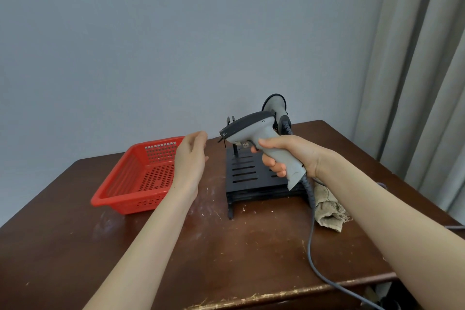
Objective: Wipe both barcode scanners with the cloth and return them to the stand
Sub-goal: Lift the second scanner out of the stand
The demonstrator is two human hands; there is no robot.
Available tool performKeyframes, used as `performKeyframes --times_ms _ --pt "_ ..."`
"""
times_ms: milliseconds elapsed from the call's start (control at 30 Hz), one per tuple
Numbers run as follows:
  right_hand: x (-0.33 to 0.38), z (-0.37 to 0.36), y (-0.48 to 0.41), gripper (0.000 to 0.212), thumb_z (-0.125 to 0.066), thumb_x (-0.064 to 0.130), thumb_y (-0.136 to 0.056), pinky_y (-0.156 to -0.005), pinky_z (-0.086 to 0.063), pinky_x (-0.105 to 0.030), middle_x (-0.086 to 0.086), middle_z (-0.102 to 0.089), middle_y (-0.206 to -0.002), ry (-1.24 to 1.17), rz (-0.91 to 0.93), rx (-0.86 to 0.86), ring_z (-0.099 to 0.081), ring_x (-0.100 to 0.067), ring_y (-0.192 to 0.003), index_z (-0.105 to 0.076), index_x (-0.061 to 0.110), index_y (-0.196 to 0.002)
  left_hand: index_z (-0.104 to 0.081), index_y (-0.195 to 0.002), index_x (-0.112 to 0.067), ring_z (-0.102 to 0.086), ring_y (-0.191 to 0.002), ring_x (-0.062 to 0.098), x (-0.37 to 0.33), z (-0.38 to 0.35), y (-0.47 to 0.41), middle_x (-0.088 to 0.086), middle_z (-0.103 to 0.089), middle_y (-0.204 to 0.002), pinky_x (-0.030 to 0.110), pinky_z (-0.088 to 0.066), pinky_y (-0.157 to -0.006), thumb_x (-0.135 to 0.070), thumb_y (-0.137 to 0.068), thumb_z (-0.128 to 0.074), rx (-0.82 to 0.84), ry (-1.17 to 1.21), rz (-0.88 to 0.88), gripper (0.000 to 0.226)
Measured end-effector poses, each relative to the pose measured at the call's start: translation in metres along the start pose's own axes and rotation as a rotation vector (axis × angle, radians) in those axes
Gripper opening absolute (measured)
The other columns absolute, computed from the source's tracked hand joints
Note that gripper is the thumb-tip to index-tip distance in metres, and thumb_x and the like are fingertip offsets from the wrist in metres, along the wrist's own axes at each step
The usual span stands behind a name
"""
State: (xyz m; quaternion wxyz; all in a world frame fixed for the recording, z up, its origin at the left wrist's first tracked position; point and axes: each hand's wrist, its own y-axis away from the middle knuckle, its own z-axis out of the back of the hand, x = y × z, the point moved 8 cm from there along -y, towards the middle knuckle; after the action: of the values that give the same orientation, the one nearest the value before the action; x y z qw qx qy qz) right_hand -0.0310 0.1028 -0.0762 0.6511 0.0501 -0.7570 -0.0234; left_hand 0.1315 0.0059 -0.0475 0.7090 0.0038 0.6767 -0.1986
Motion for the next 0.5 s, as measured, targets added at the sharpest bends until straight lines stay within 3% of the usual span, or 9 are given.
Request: performKeyframes --times_ms 133,500 --pt "0.0000 0.0008 0.0010 0.035 -0.060 0.035 -0.081 -0.038 -0.038 -0.020 -0.003 -0.047 -0.057 -0.004 0.002 0.001 -0.040 -0.009 -0.037 -0.054 0.007 -0.103 -0.054 -0.116 -0.020 -0.054 -0.114 0.010 0.0013 -0.0003 0.0012 -0.002 -0.057 -0.127 0.027 -0.048 -0.088 -0.031 -0.098 -0.045 0.004 0.001 0.001 0.023" --pt "0.0018 0.0017 0.0030 0.040 -0.061 0.035 -0.082 -0.038 -0.038 -0.020 -0.003 -0.048 -0.056 0.017 0.011 -0.013 -0.040 -0.009 -0.037 -0.055 0.006 -0.108 -0.053 -0.127 -0.016 -0.054 -0.114 0.010 0.0021 0.0008 -0.0034 -0.002 -0.056 -0.127 0.029 -0.048 -0.090 -0.031 -0.099 -0.044 0.005 -0.020 0.002 0.034"
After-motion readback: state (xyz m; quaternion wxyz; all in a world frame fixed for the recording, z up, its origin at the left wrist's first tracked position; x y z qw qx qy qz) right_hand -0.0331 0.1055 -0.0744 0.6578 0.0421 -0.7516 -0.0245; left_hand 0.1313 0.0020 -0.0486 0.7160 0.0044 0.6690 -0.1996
